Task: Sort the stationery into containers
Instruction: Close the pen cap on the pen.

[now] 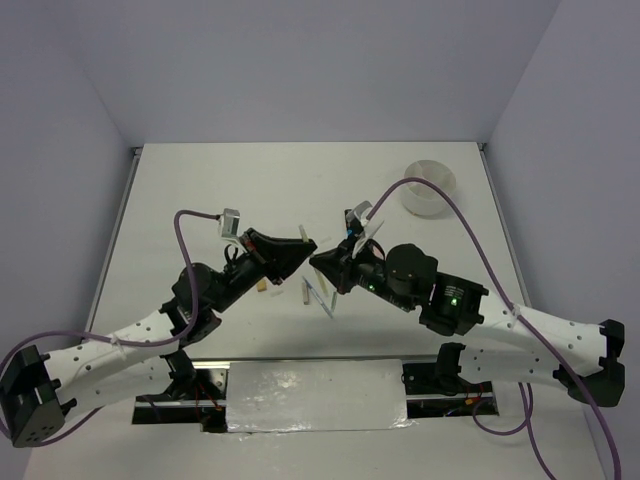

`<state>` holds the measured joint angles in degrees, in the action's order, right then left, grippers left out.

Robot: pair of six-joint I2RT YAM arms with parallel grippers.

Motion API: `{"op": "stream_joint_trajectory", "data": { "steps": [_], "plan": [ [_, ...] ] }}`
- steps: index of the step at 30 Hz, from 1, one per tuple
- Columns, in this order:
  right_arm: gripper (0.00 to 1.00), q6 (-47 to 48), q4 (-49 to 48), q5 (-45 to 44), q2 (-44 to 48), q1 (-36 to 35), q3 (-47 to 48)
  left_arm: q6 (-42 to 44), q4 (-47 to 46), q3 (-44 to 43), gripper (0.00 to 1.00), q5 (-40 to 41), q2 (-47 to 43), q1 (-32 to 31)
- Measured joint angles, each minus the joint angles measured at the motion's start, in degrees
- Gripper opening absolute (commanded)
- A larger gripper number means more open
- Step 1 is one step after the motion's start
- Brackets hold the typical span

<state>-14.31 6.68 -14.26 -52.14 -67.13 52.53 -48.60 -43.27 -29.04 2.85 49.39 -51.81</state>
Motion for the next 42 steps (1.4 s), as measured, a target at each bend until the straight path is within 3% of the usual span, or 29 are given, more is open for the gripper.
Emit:
{"op": "stream_joint_trajectory", "data": {
  "steps": [3,7,12,16,17,18,19,21,23,24,26,27,28,35,37,39,42],
  "plan": [
    [0.0,-0.2,0.81,-0.76,-0.02,0.07,0.5,0.87,-0.59,-0.66,0.01,-0.87,1.16,0.22],
    [0.27,-0.72,0.96,-1.01,0.39,0.26,0.83,2.56,-0.59,-2.14,0.0,-2.54,2.19,0.5],
    [0.4,-1.53,-0.72,3.69,1.88,0.72,-0.11,5.81,0.68,-4.81,0.0,-9.09,2.25,0.26],
    [0.36,-2.51,-2.32,7.58,3.67,1.14,-2.58,8.0,0.92,-6.99,0.0,-13.77,2.23,0.2],
    [0.3,-2.6,-2.49,8.2,3.74,1.18,-2.75,8.11,0.76,-7.28,0.0,-14.64,2.23,0.2],
    [0.12,-2.71,-2.67,9.07,3.72,1.18,-2.78,8.15,0.72,-7.41,0.0,-15.26,2.23,0.17],
    [0.01,-2.67,-2.95,9.81,3.69,1.18,-2.78,8.63,0.79,-7.5,0.0,-15.63,2.23,0.17],
    [0.0,-2.82,-3.1,10.62,3.76,1.18,-2.78,8.35,0.83,-7.72,0.02,-16.35,2.27,0.24],
    [0.0,-2.69,-3.43,11.08,3.87,1.18,-2.78,8.39,1.01,-8.04,0.11,-16.61,2.27,0.24],
    [0.0,-2.71,-3.43,11.23,3.93,1.18,-2.78,8.55,1.25,-8.15,0.31,-16.61,2.27,0.22],
    [0.0,-2.75,-3.76,11.61,4.02,1.31,-2.82,9.46,1.66,-8.5,0.59,-16.63,2.27,0.22],
    [0.0,-2.75,-4.09,11.74,4.02,1.31,-2.86,9.73,2.12,-8.63,0.91,-16.57,2.27,0.2],
    [0.0,-2.78,-4.37,11.74,4.02,1.33,-2.97,10.25,2.71,-8.76,0.99,-16.55,2.25,0.17],
    [0.0,-2.73,-4.31,11.67,3.74,1.36,-3.15,13.42,11.23,-11.69,0.98,-12.28,0.37,0.11],
    [0.0,-2.73,-4.13,11.69,3.13,1.36,-3.15,14.32,12.46,-12.81,0.9,-11.21,-0.35,0.11],
    [0.0,-2.73,-4.0,11.69,2.16,1.36,-3.15,15.21,13.29,-13.27,0.74,-10.12,-1.38,0.11],
    [0.0,-2.71,-3.58,11.91,0.85,1.36,-3.13,16.13,13.94,-14.05,0.74,-9.03,-2.23,0.11]
  ]
}}
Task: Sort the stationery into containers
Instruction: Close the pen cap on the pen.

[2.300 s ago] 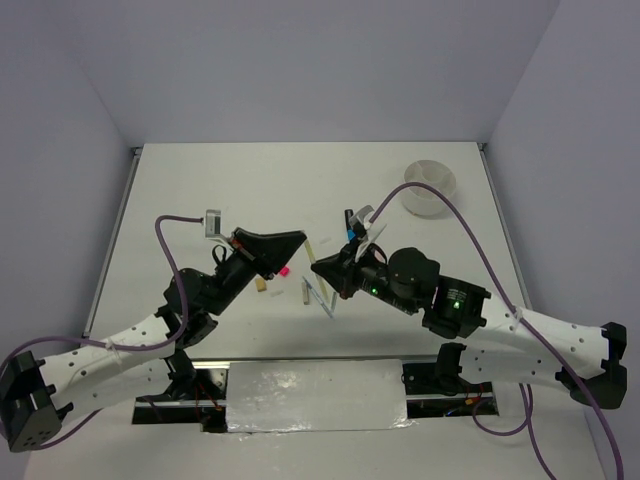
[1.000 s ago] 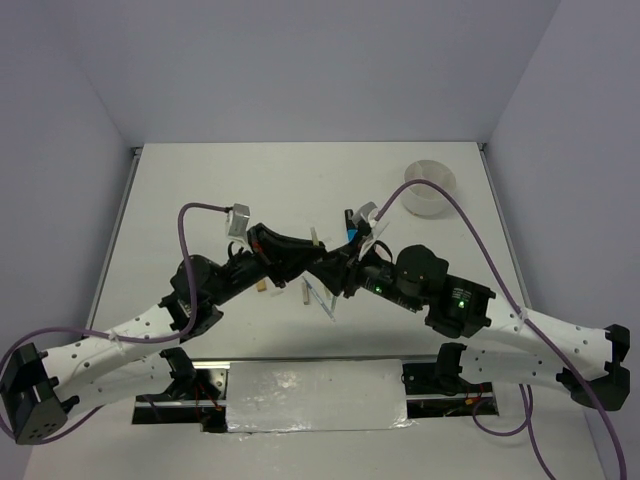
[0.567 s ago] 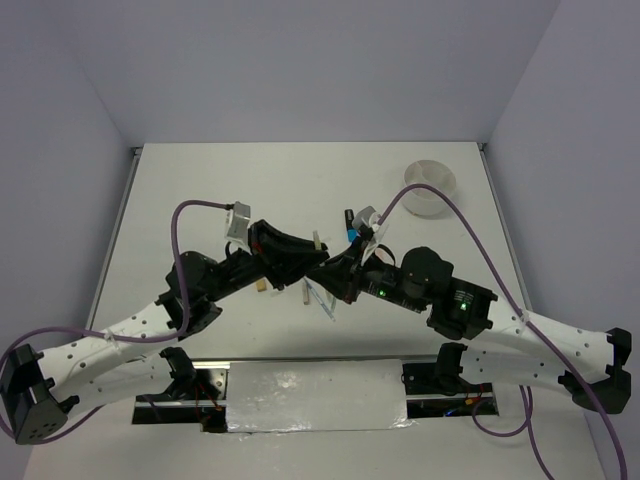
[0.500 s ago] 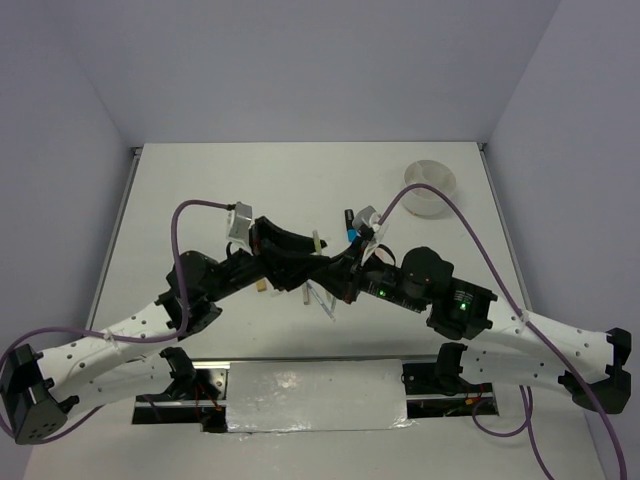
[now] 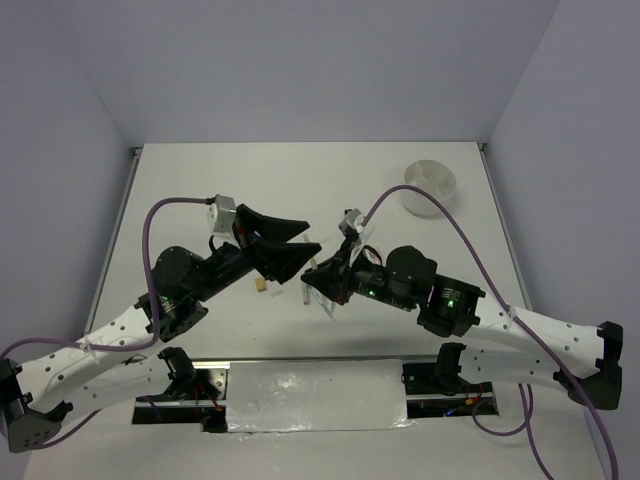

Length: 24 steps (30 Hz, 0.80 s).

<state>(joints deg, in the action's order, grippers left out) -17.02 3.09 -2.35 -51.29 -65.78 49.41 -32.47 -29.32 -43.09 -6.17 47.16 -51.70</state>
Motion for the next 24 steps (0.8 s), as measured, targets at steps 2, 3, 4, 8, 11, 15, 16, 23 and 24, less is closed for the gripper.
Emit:
{"op": "stream_joint_trajectory", "data": {
  "steps": [2,3,4,8,11,15,16,23,24],
  "plan": [
    [0.0,0.07,0.2,0.07,-0.5,0.0,0.07,0.66,0.57,-0.61,0.74,0.61,0.0,0.0],
    [0.0,0.11,0.22,0.13,-0.61,0.0,0.07,0.83,1.09,-0.85,0.74,1.05,0.09,0.0],
    [0.0,0.15,0.24,0.2,-0.63,0.0,0.09,0.83,1.38,-1.09,0.72,1.29,0.24,0.0],
    [0.0,0.31,0.37,0.2,-0.66,0.0,0.42,0.68,2.6,-1.38,0.61,2.1,1.22,0.0],
    [0.0,0.46,0.31,0.2,-0.66,0.0,0.9,0.63,3.06,-1.38,0.55,2.58,2.03,0.0],
    [0.0,0.66,0.81,-0.31,-0.72,0.22,1.2,-0.52,3.17,-1.4,0.05,2.51,2.64,-0.17],
    [0.0,0.96,0.83,-0.22,-0.9,0.24,1.2,-0.68,3.19,-1.4,0.0,2.67,2.64,-0.39],
    [0.0,2.49,0.9,-1.4,-1.38,0.39,1.2,-2.23,2.84,-1.4,0.0,2.64,3.48,-0.33],
    [0.0,2.97,0.9,-1.68,-1.49,0.42,1.22,-2.21,2.78,-1.4,0.0,2.64,3.67,-0.24]
  ]
}}
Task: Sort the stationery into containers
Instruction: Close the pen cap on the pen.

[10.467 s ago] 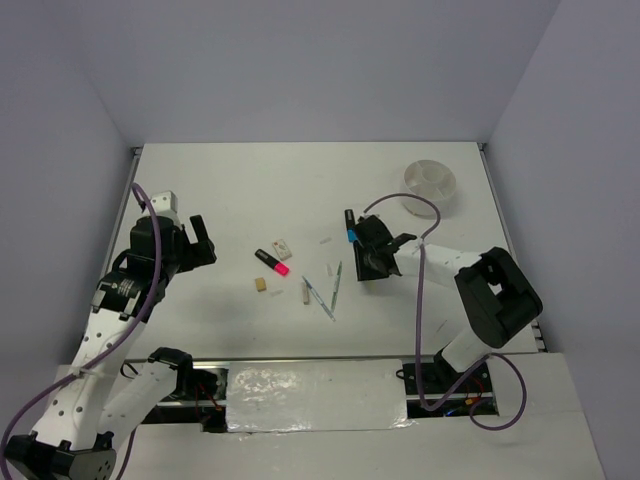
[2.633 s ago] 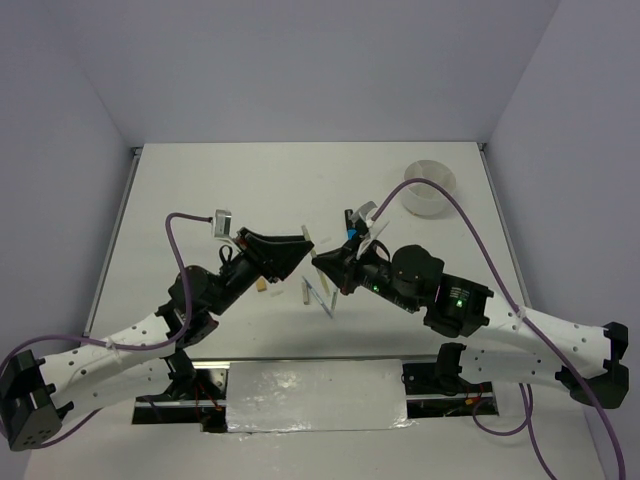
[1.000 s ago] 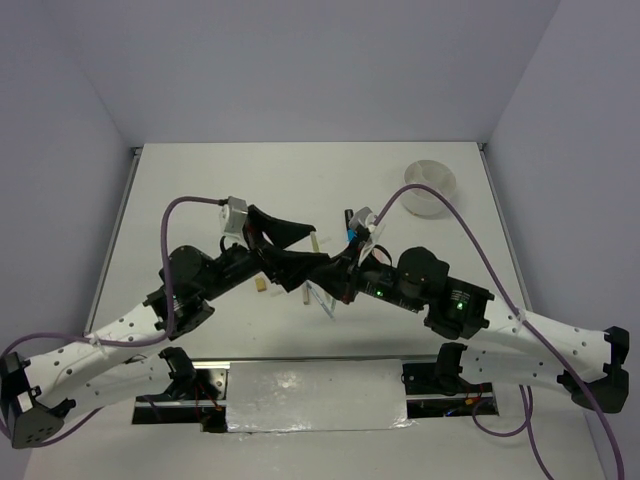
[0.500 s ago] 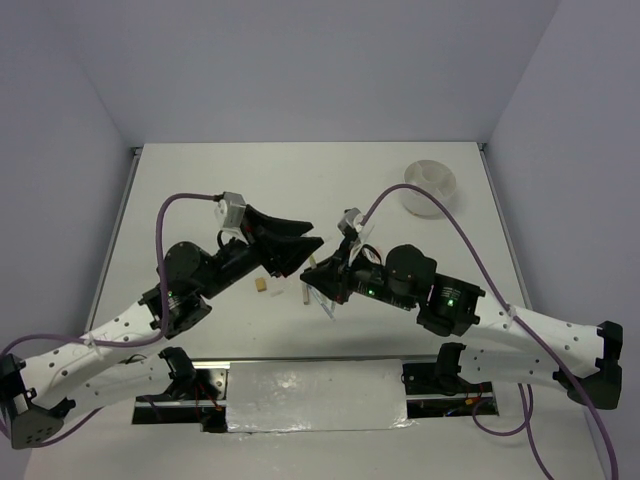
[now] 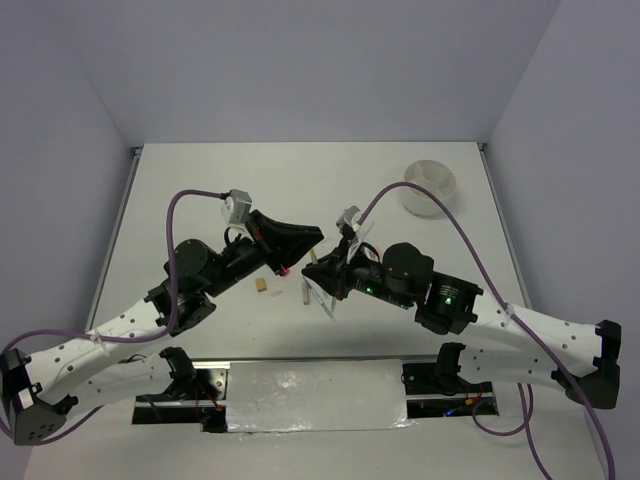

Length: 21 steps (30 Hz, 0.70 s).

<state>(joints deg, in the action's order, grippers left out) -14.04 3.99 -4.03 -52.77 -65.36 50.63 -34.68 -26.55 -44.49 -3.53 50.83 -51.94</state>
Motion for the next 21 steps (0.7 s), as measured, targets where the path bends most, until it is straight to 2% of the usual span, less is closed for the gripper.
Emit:
{"op": "stream_joint_trajectory", "data": {
  "steps": [7,15,21],
  "plan": [
    [0.0,4.5,5.31,-1.73,-2.58,2.54,5.68,-0.37,-5.22,0.0,0.0,0.63,3.32,1.07],
    [0.0,7.76,18.58,11.5,-10.23,9.7,22.95,-0.72,-15.74,0.9,0.0,6.78,3.76,0.63],
    [0.0,7.78,25.9,14.58,-14.88,10.58,31.71,-1.25,-20.61,1.53,0.0,10.43,4.13,-0.44]
  ]
}}
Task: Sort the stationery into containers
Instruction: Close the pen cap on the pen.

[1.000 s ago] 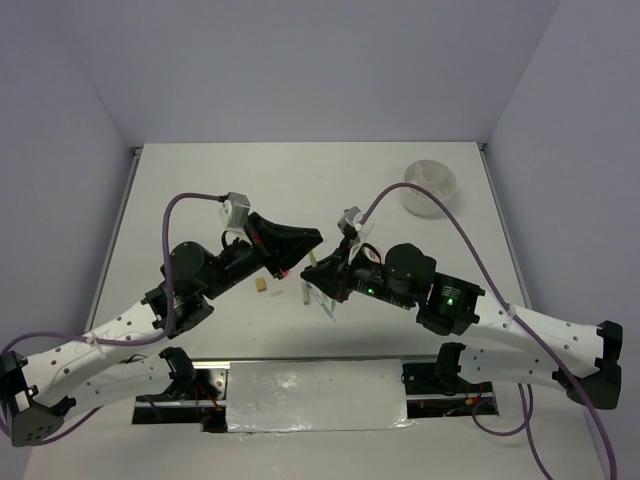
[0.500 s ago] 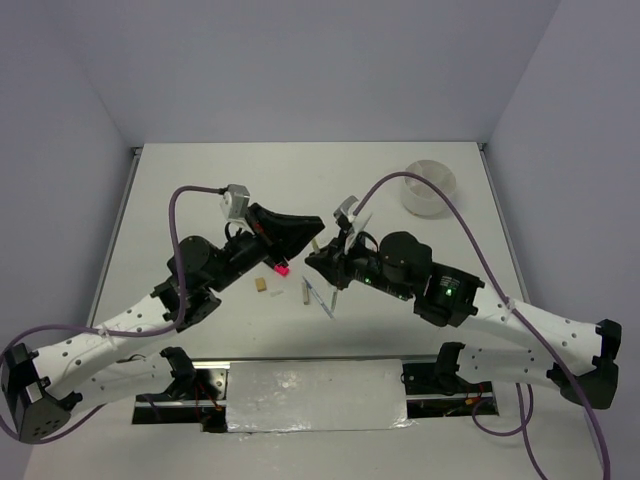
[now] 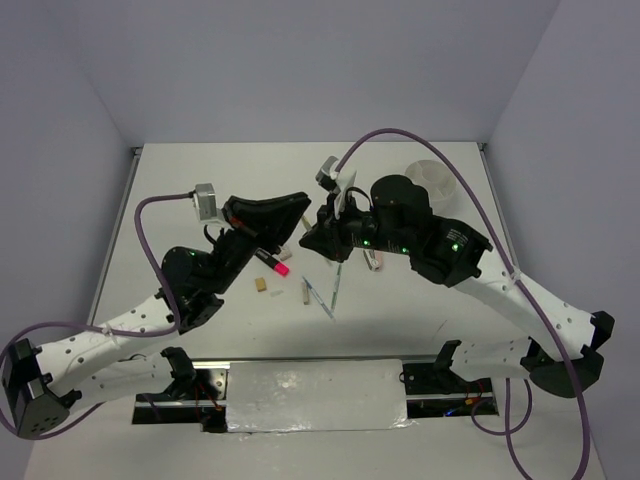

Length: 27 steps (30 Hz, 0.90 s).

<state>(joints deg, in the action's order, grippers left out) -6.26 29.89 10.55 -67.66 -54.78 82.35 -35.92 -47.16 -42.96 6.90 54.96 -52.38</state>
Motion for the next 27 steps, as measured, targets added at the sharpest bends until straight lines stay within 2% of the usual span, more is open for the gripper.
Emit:
{"op": "stream_joint_trajectory", "data": {
  "steps": [3,6,13,16,19,22,23,25,26,27],
  "plan": [
    [0.0,0.46,1.79,0.37,-0.09,0.04,0.92,0.04,-0.04,-0.04,0.0,1.88,0.02,-1.18],
    [0.0,0.94,0.37,1.07,0.31,0.33,-0.76,1.79,4.79,-2.1,0.0,3.26,-0.28,-1.84],
    [0.0,-1.79,-16.2,1.68,3.06,0.24,-14.62,12.92,27.5,-11.67,0.0,1.97,0.2,-2.6],
    [0.0,-2.71,-17.86,1.27,3.06,0.24,-15.28,15.78,31.85,-14.95,0.0,0.42,1.36,-2.62],
    [0.0,-2.84,-18.64,1.46,3.23,0.17,-15.28,17.25,32.11,-15.63,0.08,-1.66,1.53,-2.62],
    [0.0,-2.93,-19.52,1.68,3.23,-0.11,-15.41,17.75,31.3,-15.02,0.23,-2.27,0.92,-2.62],
    [0.0,-3.1,-20.31,1.68,3.32,-0.2,-15.89,17.64,31.12,-14.84,0.4,-2.14,0.74,-2.62],
    [0.0,-3.41,-23.17,0.46,3.69,-0.35,-17.68,16.98,31.3,-14.67,0.57,-0.63,0.28,-2.67],
    [0.0,-3.61,-25.11,-0.37,4.09,-0.37,-18.91,16.09,31.67,-14.64,0.8,1.14,0.07,-2.71],
    [0.0,-3.74,-26.77,-1.16,4.48,-0.37,-20.09,16.11,32.3,-14.64,0.91,3.54,-0.02,-2.73]
  ]
}}
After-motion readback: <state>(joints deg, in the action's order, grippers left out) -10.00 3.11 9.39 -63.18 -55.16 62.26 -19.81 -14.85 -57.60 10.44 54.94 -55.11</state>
